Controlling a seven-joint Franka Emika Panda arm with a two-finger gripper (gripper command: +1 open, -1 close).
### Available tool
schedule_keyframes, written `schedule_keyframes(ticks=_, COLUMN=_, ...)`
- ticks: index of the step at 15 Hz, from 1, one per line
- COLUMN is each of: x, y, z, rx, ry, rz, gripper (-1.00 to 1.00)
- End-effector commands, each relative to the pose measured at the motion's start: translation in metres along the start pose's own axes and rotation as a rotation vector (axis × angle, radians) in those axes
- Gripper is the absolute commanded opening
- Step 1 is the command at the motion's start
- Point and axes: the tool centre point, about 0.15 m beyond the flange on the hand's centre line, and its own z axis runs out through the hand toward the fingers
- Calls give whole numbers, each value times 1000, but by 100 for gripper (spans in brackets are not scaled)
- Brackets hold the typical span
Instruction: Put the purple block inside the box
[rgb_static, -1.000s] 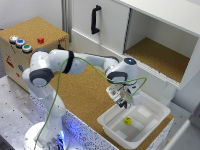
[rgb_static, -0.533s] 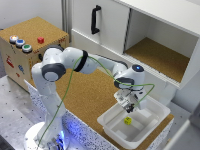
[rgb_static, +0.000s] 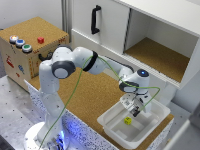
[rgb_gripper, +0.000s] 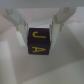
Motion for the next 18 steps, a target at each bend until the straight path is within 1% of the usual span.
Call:
schedule_keyframes(ticks=1, x=32, y=5, z=23, rx=43, ry=-61, rz=-16, gripper=-100)
schedule_keyframes(ticks=4, x=28, y=6, z=28, rx=22, ry=-84, rz=-5, gripper=-100)
schedule_keyframes(ticks=5, x=27, y=7, z=28, rx=5, ry=-83, rz=4, gripper=100)
schedule_keyframes(ticks=7, x=23, y=7, z=18, rx=-15, ry=-62, rz=23, gripper=100)
schedule_keyframes(ticks=9, x=16, y=4, z=2, rx=-1, ry=-38, rz=35, gripper=100)
schedule_keyframes(ticks=10, x=11, y=2, z=-10, rx=2, ry=-12, rz=30, gripper=100)
schedule_keyframes(ticks=13, x=-11, y=-11, z=-49, rx=15, ry=30, rz=-7, gripper=100)
schedule_keyframes(ticks=14, x=-18, y=-15, z=-65, rx=31, ry=43, rz=-14, gripper=100)
schedule_keyframes(ticks=16, x=-32, y=-29, z=-89, rx=46, ry=50, rz=-26, gripper=100)
schedule_keyframes(ticks=17, x=-41, y=-37, z=-105, rx=66, ry=60, rz=-35, gripper=100)
schedule_keyframes(ticks=18, x=-47, y=-46, z=-117, rx=66, ry=61, rz=-51, gripper=100)
